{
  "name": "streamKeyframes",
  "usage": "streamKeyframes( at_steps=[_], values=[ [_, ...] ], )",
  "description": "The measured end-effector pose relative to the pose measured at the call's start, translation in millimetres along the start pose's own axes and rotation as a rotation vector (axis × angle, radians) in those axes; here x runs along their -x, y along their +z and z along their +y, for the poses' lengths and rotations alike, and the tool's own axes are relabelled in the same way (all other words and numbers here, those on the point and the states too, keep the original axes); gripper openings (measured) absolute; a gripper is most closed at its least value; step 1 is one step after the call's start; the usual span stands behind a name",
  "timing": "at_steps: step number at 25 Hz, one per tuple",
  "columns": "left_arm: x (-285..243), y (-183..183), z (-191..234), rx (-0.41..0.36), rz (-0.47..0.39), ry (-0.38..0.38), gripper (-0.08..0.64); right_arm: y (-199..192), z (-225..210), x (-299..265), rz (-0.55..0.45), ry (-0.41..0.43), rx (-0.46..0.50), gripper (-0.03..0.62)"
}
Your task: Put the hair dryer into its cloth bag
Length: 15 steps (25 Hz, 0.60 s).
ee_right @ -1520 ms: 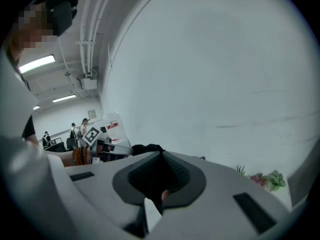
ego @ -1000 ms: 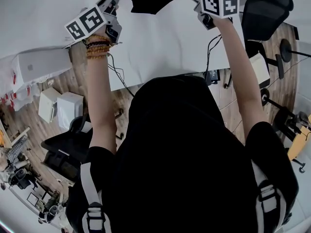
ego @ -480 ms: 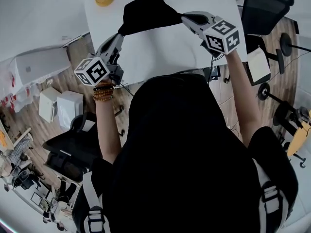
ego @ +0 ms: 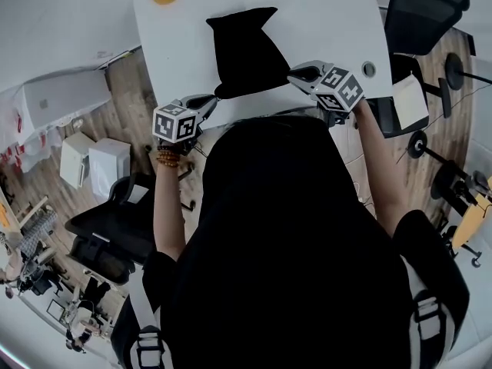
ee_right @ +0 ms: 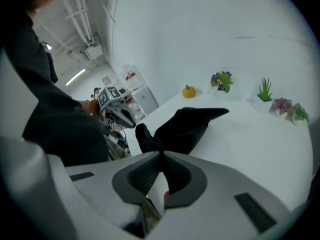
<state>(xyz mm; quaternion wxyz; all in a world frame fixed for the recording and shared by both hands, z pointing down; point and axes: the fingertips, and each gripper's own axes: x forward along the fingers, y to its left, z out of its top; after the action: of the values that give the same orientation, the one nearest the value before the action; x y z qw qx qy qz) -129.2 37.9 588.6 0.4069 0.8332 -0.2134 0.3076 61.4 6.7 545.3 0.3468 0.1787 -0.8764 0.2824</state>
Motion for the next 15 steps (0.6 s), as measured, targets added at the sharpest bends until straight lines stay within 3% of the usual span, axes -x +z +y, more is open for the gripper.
streamKeyframes(
  at_steps=[4,7,11,15],
  values=[
    [-1.8,-23.1,1.9,0.009,0.061,-0.028,0.031,-35.5,-9.8,-3.0,0.094,-0.035,0.0,0.04],
    [9.6,-13.3,13.8,-0.002,0.02,0.012,0.031,-39.1,-21.4,10.9,0.101,-0.058,0.007,0.04],
    [26.8,40.2,27.1,-0.084,-0.13,0.1,0.029,-13.3,-43.7,38.7,0.056,-0.119,0.054,0.04],
    [42.6,128.9,22.3,-0.241,-0.343,0.231,0.029,50.3,-73.6,76.8,-0.097,-0.282,0.143,0.038]
  ],
)
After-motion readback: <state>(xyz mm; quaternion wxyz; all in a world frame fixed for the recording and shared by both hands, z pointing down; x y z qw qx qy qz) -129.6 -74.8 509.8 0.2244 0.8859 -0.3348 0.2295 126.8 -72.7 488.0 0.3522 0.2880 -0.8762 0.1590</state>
